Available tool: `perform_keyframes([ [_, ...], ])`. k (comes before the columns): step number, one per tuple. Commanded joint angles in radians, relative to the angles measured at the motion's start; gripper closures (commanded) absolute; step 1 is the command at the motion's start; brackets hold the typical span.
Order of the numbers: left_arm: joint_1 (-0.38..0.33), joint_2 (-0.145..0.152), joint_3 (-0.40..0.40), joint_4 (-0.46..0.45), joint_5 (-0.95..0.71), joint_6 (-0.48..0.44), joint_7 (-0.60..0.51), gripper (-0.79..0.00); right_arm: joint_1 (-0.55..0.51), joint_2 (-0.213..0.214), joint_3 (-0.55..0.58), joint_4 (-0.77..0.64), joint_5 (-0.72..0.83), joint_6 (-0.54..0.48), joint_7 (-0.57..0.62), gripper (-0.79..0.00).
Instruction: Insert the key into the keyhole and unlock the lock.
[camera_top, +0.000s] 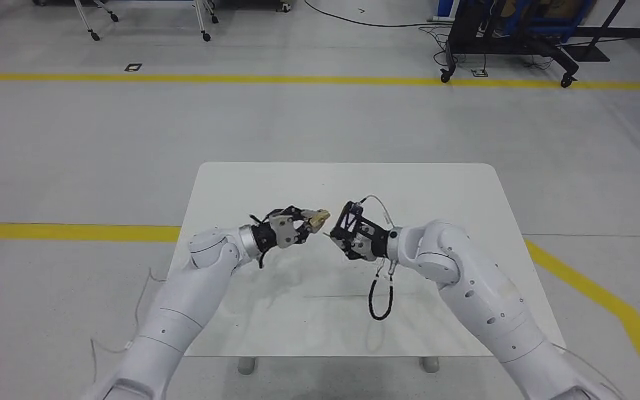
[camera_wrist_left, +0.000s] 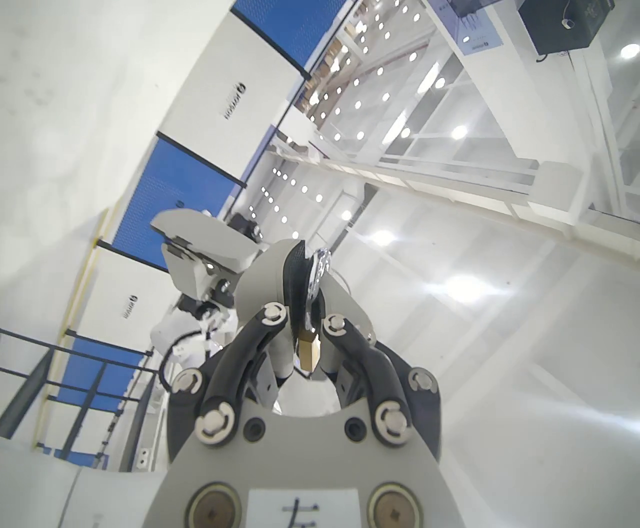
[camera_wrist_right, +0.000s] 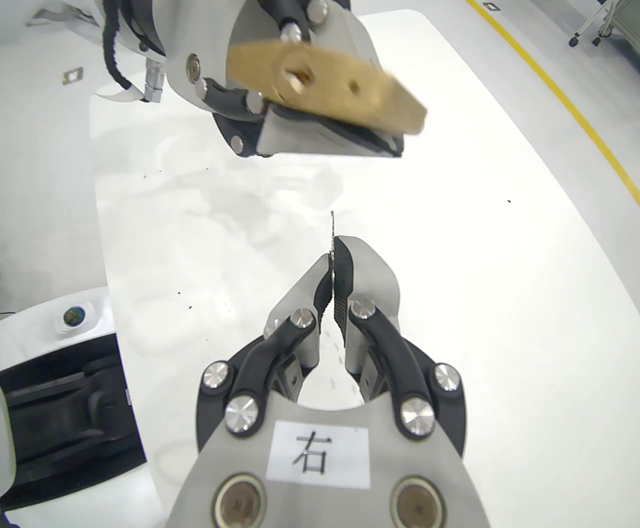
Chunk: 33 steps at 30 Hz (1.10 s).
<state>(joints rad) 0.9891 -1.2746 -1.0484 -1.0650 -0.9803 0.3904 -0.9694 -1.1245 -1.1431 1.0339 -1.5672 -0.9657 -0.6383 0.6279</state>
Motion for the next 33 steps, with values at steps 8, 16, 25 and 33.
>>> perform_keyframes([
  [8, -0.071, 0.014, 0.047, 0.080, 0.202, -0.056, -0.201, 0.000, 0.004, 0.012, 0.024, -0.007, 0.028, -0.048, 0.043, 0.000],
  [16, -0.096, 0.017, 0.089, 0.100, 0.325, -0.107, -0.217, 0.000, 0.024, 0.016, 0.002, -0.015, 0.018, -0.076, 0.085, 0.000],
  [25, -0.095, 0.014, 0.101, 0.098, 0.337, -0.124, -0.203, 0.000, 0.045, 0.019, -0.022, -0.009, 0.016, -0.092, 0.125, 0.000],
  [33, -0.101, 0.014, 0.100, 0.099, 0.346, -0.132, -0.190, 0.000, 0.061, 0.020, -0.053, -0.010, 0.008, -0.116, 0.151, 0.000],
])
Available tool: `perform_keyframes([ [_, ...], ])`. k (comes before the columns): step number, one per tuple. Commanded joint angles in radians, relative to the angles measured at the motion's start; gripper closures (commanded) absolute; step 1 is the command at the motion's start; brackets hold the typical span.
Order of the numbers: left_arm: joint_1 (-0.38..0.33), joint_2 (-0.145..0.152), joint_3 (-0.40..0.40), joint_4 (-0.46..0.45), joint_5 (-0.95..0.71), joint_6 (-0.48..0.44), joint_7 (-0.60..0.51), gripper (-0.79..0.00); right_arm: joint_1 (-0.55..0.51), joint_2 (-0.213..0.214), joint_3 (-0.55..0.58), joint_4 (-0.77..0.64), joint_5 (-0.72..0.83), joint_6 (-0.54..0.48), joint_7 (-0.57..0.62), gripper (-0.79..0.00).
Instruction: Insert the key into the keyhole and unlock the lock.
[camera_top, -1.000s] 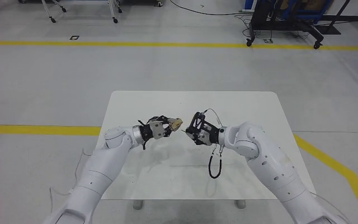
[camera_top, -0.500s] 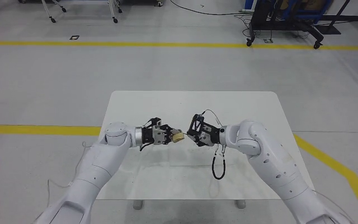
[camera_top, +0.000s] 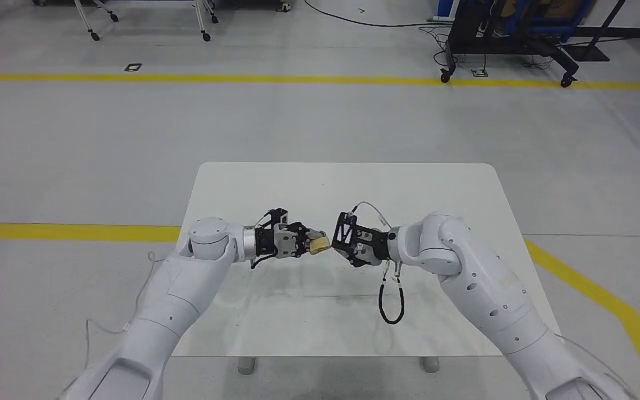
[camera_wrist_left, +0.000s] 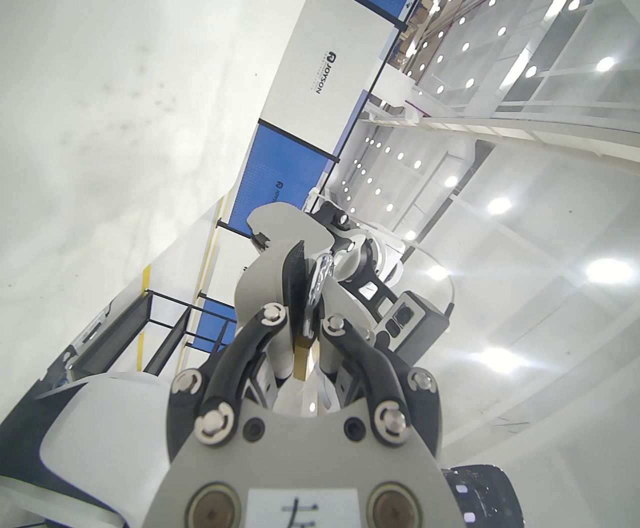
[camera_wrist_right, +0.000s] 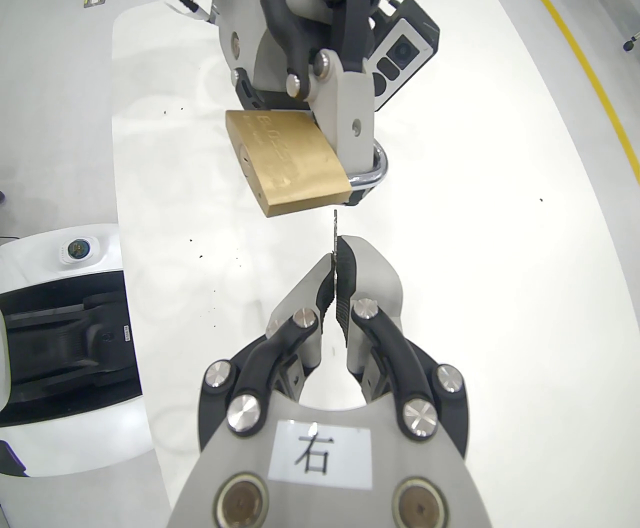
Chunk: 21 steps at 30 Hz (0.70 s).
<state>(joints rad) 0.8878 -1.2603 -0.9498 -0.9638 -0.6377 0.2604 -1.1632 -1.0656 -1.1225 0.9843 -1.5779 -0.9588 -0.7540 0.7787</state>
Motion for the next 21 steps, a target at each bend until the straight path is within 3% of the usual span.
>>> perform_keyframes([
  [1, 0.001, -0.001, 0.003, -0.003, 0.007, -0.003, 0.009, 0.000, 0.004, 0.000, -0.006, 0.000, 0.003, 0.000, 0.000, 0.000],
  [21, 0.008, -0.001, 0.010, -0.004, 0.033, -0.013, 0.046, 0.000, -0.010, 0.018, 0.037, 0.027, 0.095, -0.032, -0.102, 0.000],
])
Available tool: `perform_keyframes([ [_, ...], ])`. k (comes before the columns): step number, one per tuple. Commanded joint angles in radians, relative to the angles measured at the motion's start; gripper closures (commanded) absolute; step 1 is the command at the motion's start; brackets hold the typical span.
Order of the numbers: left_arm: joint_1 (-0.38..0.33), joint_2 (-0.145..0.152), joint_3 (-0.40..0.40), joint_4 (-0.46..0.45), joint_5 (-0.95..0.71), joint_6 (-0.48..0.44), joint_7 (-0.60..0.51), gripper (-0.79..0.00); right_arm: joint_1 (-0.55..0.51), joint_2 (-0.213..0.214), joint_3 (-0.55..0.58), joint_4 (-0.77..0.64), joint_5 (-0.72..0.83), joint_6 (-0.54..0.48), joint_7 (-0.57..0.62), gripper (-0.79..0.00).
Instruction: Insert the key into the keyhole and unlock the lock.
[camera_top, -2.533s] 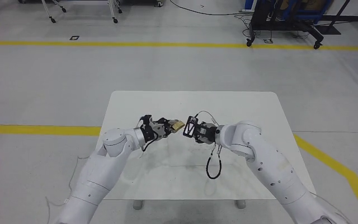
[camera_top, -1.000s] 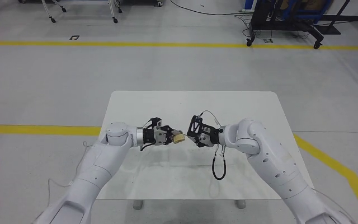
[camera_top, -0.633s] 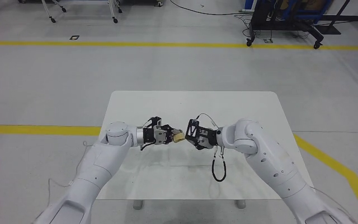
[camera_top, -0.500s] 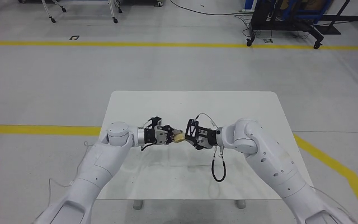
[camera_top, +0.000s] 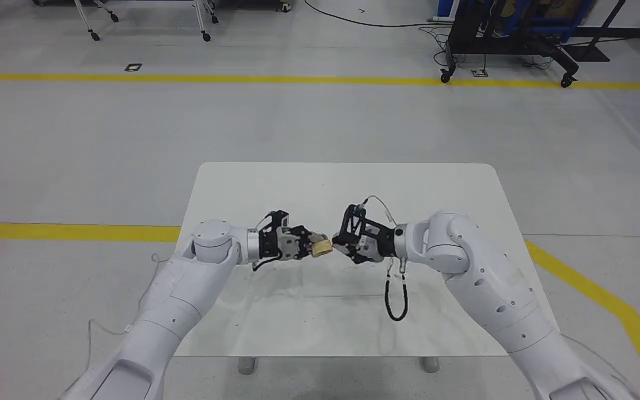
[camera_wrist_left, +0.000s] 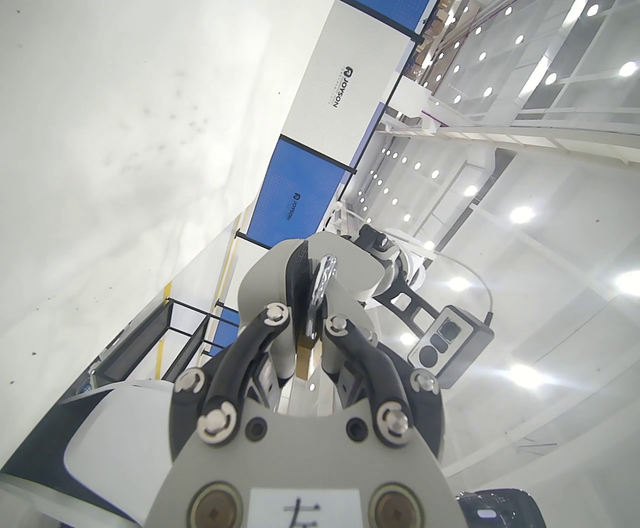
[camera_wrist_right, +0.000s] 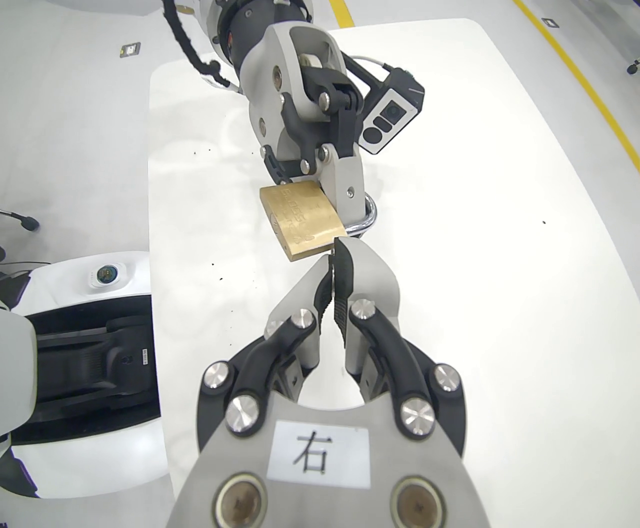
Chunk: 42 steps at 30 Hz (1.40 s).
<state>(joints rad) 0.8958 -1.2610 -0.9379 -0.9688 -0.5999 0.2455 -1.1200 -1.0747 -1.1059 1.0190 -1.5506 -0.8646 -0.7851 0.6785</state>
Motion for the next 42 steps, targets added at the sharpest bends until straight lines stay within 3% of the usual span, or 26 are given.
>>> perform_keyframes([
  [1, 0.002, 0.000, -0.006, 0.002, -0.015, 0.004, 0.006, 0.000, -0.002, 0.002, 0.005, 0.000, 0.000, 0.004, -0.003, 0.000],
  [5, 0.006, -0.003, -0.031, 0.008, -0.082, 0.052, 0.062, 0.000, -0.017, 0.012, 0.041, -0.035, -0.032, 0.025, -0.029, 0.000],
  [10, 0.001, -0.006, -0.035, -0.014, -0.117, 0.248, 0.186, 0.000, -0.097, 0.034, 0.089, -0.250, -0.345, 0.094, -0.076, 0.000],
  [14, 0.011, -0.004, -0.033, -0.063, -0.109, 0.325, 0.242, 0.000, -0.173, 0.045, 0.094, -0.360, -0.528, 0.138, -0.126, 0.000],
  [23, 0.037, 0.006, -0.035, -0.155, -0.104, 0.490, 0.313, 0.000, -0.163, 0.053, 0.033, -0.377, -0.728, 0.016, -0.131, 0.000],
  [42, 0.067, 0.018, -0.037, -0.214, -0.105, 0.503, 0.355, 0.000, -0.144, 0.053, -0.041, -0.392, -0.873, -0.053, -0.196, 0.000],
])
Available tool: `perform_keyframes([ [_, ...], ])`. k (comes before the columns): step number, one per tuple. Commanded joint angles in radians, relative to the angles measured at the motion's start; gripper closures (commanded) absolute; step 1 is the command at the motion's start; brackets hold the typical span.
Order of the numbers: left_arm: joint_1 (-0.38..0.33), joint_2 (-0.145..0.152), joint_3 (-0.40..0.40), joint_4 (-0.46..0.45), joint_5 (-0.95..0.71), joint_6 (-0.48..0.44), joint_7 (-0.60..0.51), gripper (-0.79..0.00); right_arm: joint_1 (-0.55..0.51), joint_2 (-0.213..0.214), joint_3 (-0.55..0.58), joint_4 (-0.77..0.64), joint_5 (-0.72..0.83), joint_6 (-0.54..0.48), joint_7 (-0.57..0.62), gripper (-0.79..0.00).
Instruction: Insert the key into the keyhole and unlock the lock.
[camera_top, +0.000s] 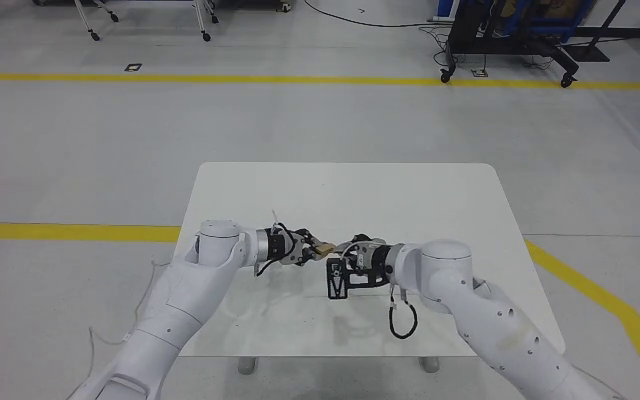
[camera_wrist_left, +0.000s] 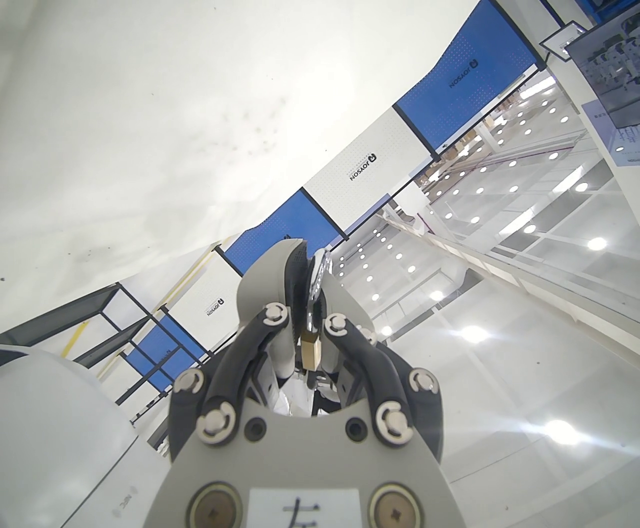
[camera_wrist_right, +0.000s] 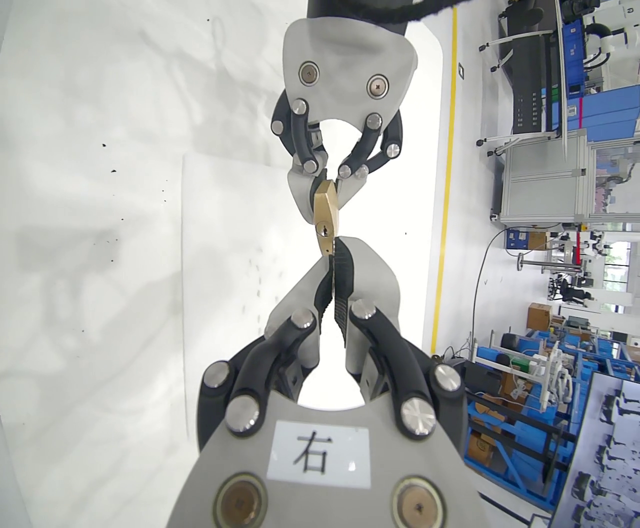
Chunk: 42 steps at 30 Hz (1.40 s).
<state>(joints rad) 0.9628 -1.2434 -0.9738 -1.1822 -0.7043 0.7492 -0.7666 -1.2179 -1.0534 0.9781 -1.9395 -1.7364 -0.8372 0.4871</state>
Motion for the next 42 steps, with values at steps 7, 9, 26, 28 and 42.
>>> perform_keyframes([
  [7, 0.001, 0.002, 0.003, 0.000, -0.007, -0.008, 0.004, 0.000, -0.009, 0.002, -0.011, -0.016, -0.041, -0.008, -0.002, 0.000],
  [9, 0.000, 0.002, 0.005, 0.000, -0.006, -0.011, 0.003, 0.000, -0.011, 0.001, -0.012, -0.016, -0.044, -0.003, 0.000, 0.000],
  [26, 0.002, 0.004, 0.024, -0.010, -0.012, -0.015, 0.003, 0.000, 0.005, -0.011, -0.034, -0.002, -0.026, 0.015, 0.066, 0.000],
  [28, 0.000, 0.003, 0.026, -0.010, -0.014, -0.014, 0.004, 0.000, 0.006, -0.012, -0.037, -0.002, -0.026, 0.020, 0.076, 0.000],
  [42, -0.002, 0.002, 0.031, -0.003, -0.035, -0.027, 0.014, 0.000, 0.012, -0.025, -0.028, 0.028, 0.035, 0.090, 0.092, -0.785],
])
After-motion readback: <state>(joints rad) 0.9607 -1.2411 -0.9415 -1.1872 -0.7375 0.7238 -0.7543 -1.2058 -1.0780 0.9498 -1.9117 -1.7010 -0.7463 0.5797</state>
